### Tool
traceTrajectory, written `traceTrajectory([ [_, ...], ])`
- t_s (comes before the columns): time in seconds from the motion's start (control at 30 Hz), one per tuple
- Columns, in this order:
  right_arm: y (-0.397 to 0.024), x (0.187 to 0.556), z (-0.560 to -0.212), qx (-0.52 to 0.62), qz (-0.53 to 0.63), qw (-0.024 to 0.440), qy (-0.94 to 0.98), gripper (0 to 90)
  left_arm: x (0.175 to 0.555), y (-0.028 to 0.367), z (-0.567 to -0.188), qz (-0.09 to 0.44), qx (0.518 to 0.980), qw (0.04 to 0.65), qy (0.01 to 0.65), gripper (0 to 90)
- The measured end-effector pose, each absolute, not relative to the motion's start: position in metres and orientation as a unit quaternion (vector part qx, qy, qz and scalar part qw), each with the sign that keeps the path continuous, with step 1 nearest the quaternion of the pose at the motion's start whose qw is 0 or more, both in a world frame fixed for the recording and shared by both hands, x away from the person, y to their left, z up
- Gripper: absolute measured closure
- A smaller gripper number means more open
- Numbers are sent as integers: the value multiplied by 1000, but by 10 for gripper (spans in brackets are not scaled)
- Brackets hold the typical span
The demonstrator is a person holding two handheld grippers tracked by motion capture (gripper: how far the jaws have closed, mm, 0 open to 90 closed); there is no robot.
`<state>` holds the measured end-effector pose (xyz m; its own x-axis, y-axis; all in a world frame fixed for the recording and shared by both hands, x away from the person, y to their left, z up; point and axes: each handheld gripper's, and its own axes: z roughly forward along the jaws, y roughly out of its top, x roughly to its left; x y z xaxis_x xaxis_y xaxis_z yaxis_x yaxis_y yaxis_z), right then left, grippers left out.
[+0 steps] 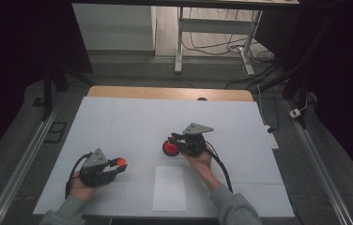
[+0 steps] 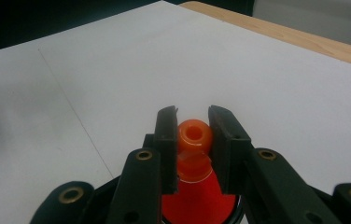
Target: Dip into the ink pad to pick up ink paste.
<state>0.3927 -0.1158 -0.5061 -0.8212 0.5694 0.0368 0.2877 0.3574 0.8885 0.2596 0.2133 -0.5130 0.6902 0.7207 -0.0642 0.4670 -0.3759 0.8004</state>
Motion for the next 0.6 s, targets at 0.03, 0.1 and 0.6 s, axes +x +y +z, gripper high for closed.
traceTrajectory([
  [0.03, -116, 393, -506, 263, 502, 141, 812, 729, 259, 213, -513, 150, 816, 424, 364, 647],
  [0.1, -116, 393, -507, 261, 499, 141, 814, 729, 259, 213, -512, 151, 815, 425, 364, 647],
  [0.6, -113, 397, -511, 264, 490, 140, 819, 728, 259, 212, -513, 148, 817, 423, 363, 647],
])
